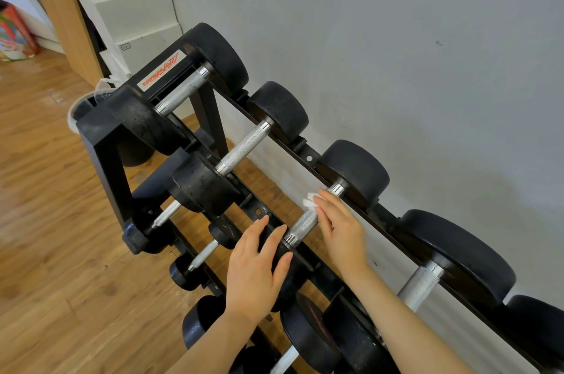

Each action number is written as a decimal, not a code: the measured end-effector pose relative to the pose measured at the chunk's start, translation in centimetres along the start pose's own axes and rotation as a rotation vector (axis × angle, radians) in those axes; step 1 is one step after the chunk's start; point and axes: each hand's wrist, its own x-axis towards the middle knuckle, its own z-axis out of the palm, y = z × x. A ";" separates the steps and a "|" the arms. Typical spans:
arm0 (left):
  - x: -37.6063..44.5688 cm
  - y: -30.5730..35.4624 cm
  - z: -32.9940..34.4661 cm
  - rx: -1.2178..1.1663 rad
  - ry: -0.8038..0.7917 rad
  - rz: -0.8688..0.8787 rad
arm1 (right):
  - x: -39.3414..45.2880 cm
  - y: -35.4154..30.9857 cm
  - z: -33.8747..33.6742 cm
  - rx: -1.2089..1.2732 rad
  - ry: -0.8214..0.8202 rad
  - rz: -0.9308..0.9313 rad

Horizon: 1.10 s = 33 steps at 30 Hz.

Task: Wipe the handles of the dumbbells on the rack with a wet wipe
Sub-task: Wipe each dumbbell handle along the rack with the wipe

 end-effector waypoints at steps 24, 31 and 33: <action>0.0 0.2 -0.3 -0.012 -0.013 0.000 | 0.5 0.8 0.1 -0.081 0.094 -0.130; 0.0 0.3 -0.2 0.008 -0.015 -0.011 | 0.4 0.9 0.0 0.022 0.108 -0.051; 0.0 0.3 -0.2 0.020 -0.014 -0.013 | 0.2 0.8 0.1 0.023 0.105 -0.043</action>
